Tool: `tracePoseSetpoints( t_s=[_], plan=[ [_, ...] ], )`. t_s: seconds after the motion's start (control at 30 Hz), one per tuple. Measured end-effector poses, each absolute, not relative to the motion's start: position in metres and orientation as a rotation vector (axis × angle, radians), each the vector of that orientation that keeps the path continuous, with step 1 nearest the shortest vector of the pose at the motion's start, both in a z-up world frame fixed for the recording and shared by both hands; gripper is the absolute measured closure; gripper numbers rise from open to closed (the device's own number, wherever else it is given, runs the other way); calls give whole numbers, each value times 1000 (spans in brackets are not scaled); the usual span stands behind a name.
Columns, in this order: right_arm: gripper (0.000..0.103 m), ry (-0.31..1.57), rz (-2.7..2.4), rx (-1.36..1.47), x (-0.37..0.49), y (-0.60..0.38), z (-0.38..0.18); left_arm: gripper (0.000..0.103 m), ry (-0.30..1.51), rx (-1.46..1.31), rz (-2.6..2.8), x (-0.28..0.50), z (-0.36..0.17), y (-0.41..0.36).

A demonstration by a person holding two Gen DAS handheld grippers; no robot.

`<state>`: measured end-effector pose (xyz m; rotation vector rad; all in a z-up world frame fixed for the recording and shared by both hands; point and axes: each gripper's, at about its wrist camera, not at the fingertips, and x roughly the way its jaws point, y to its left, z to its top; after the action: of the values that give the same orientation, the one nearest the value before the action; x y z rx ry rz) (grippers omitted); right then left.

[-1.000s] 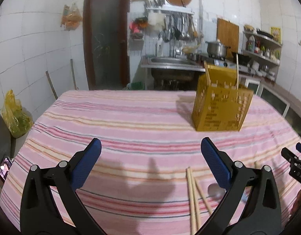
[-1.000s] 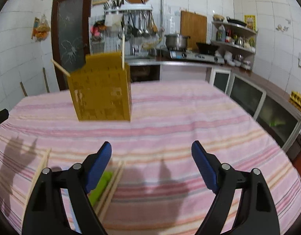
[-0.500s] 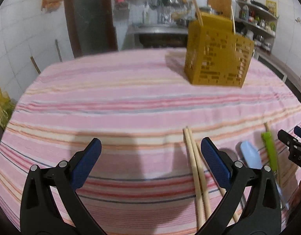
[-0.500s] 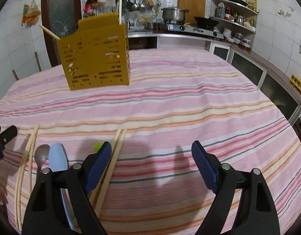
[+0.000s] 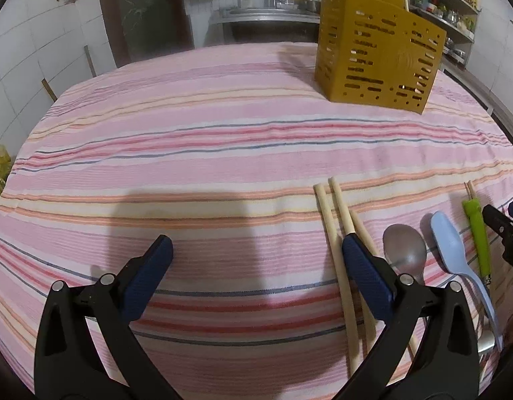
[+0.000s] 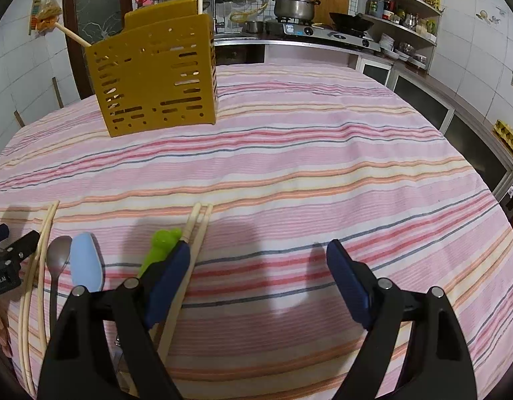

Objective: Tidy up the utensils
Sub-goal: 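Move both open tools back down to the remaining chopsticks, then grasp and lift a chopstick with the left tool while the right tool grasps another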

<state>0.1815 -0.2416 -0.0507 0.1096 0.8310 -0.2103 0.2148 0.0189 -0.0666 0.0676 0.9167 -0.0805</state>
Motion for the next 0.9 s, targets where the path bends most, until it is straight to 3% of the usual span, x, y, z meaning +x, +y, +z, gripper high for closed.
tracePoseSetpoints(
  t_s=[0.33,0.47,0.7,0.9],
  plan=[
    [22,868,-232,101,186,-234,-53,5,925,93,-69,215,-67,17],
    [39,880,-205,119,192,-231,-54,9,929,81,-60,215,-66,16],
    [79,887,-167,116,208,-220,-50,38,929,66,-78,216,-59,2],
    [89,891,-158,108,215,-215,-50,67,951,70,-99,221,-56,-13]
  ],
)
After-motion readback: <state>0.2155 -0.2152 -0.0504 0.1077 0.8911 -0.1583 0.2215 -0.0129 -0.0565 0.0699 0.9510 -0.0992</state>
